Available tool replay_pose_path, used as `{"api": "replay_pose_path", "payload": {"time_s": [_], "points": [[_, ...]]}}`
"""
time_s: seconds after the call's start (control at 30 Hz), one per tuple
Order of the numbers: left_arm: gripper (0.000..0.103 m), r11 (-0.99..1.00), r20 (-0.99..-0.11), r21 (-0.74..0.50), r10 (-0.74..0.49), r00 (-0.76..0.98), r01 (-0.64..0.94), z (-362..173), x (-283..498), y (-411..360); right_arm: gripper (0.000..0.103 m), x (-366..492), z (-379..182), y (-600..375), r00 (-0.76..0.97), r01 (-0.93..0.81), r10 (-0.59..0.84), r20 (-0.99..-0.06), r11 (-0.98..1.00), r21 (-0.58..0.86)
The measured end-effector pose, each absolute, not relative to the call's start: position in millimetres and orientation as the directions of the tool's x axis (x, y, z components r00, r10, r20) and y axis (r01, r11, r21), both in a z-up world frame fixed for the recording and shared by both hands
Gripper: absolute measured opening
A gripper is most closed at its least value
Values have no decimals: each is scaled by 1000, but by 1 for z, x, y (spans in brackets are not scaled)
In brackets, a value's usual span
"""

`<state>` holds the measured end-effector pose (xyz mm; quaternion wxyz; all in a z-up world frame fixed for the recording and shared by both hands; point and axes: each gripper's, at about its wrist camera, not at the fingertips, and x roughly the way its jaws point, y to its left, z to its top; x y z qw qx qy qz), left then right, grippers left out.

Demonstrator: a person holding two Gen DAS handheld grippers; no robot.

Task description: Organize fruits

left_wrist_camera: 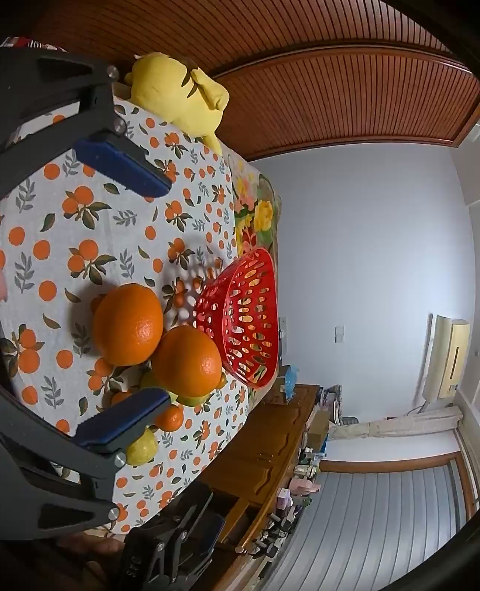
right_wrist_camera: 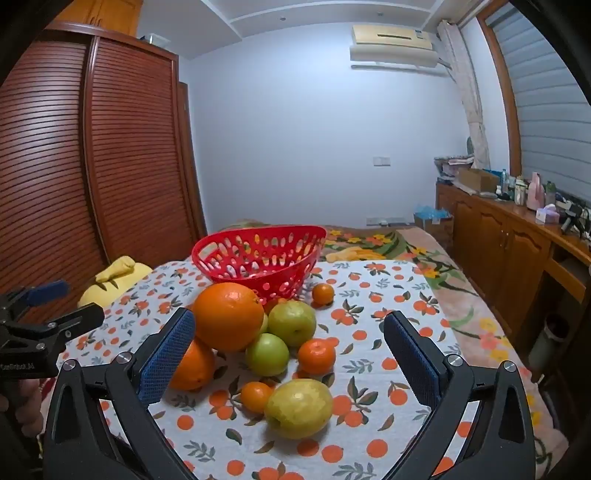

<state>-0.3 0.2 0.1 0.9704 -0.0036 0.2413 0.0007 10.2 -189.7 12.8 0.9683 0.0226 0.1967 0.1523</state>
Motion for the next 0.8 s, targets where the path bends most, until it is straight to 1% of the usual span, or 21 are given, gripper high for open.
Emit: {"api": "replay_pose_path", "payload": {"time_s": [0.8], "points": [[103, 1000, -457, -5, 10, 890, -14, 0, -3, 5, 103, 8, 15, -188, 874, -284, 306, -377, 952, 115]]}}
